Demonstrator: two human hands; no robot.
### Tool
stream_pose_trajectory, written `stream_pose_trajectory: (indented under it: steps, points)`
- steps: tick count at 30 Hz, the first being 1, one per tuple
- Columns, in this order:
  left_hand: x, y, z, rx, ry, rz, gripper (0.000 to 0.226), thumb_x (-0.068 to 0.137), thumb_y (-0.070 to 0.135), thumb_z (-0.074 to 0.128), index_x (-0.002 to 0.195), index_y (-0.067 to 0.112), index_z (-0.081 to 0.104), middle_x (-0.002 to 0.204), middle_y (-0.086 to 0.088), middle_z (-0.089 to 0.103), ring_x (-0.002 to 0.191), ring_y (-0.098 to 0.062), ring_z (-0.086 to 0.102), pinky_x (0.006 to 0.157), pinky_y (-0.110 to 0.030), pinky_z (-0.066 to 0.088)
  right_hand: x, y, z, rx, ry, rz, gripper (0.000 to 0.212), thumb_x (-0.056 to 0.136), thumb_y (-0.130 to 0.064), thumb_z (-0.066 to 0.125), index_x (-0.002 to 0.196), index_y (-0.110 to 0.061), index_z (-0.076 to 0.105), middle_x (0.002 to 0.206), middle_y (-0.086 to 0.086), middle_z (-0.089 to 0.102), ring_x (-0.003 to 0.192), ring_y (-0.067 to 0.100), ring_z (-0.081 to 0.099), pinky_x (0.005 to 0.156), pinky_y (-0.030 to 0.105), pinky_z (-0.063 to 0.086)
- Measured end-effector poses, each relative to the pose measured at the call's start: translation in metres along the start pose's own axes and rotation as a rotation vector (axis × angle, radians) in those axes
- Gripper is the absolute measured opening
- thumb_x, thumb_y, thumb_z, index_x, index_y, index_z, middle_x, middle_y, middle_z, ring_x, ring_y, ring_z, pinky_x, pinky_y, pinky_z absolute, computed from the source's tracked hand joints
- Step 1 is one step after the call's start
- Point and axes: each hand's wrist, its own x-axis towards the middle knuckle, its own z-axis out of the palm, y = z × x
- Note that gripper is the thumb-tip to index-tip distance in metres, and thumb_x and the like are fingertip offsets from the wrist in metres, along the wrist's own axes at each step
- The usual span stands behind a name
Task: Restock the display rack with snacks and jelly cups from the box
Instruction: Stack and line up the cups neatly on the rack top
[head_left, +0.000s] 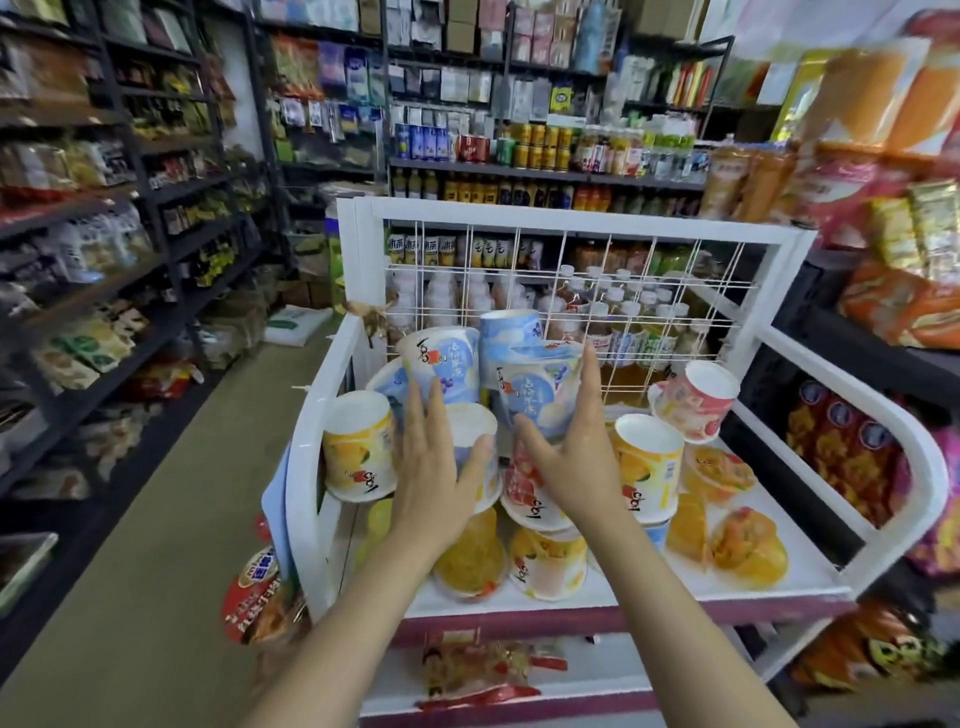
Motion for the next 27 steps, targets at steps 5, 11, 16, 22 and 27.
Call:
stream_pose_trajectory:
  steps: [5, 11, 16, 22, 27]
  points:
    - [0.002, -0.002, 0.0, -0.014, -0.017, 0.01, 0.074, 0.091, 0.071, 0.019, 0.151, 0.041, -0.011, 0.165, 0.007, -0.012, 0.151, -0.007, -0.014, 0.124, -0.04, 0.004, 0.002, 0.004, 0.001, 0.008, -0.006, 0.001, 0.1, 0.09, -0.044, 0.067, 0.148, -0.054, -0.013, 0.159, -0.022, 0.01, 0.146, 0.013, 0.032, 0.104, 0.046, 0.047]
    - [0.0, 0.001, -0.009, 0.032, -0.013, 0.055, 0.079, 0.092, 0.07, 0.022, 0.158, 0.03, 0.004, 0.166, 0.004, -0.009, 0.152, -0.01, -0.01, 0.12, -0.034, 0.004, 0.006, 0.006, -0.007, 0.026, -0.062, 0.045, 0.101, 0.089, -0.046, 0.068, 0.155, -0.042, -0.008, 0.16, -0.02, 0.013, 0.146, 0.01, 0.03, 0.103, 0.031, 0.045]
    - [0.001, 0.039, -0.003, 0.06, 0.108, 0.259, 0.067, 0.101, 0.054, 0.03, 0.155, 0.016, 0.027, 0.165, -0.002, 0.017, 0.153, -0.018, 0.009, 0.123, -0.039, 0.012, 0.008, 0.001, -0.046, 0.015, -0.025, 0.007, 0.078, 0.091, -0.047, 0.063, 0.154, -0.03, 0.02, 0.148, -0.013, 0.03, 0.133, 0.007, 0.039, 0.1, 0.027, 0.042]
    - [0.021, 0.133, 0.059, 0.015, 0.024, 0.538, 0.046, 0.096, 0.039, 0.045, 0.132, 0.012, 0.055, 0.136, -0.004, 0.054, 0.129, -0.023, 0.046, 0.113, -0.04, 0.031, 0.03, 0.055, -0.132, -0.008, 0.162, -0.01, 0.044, 0.097, -0.033, 0.06, 0.137, -0.029, 0.043, 0.131, -0.009, 0.045, 0.123, 0.009, 0.049, 0.1, 0.038, 0.048]
    - [0.057, 0.179, 0.127, 0.213, -0.323, 0.361, 0.052, 0.097, 0.053, 0.04, 0.136, 0.022, 0.053, 0.135, 0.002, 0.054, 0.127, -0.019, 0.047, 0.105, -0.035, 0.034, 0.062, 0.139, -0.18, -0.113, 0.091, 0.229, 0.044, 0.097, -0.029, 0.061, 0.137, -0.022, 0.046, 0.132, -0.005, 0.045, 0.116, 0.009, 0.047, 0.082, 0.009, 0.037]
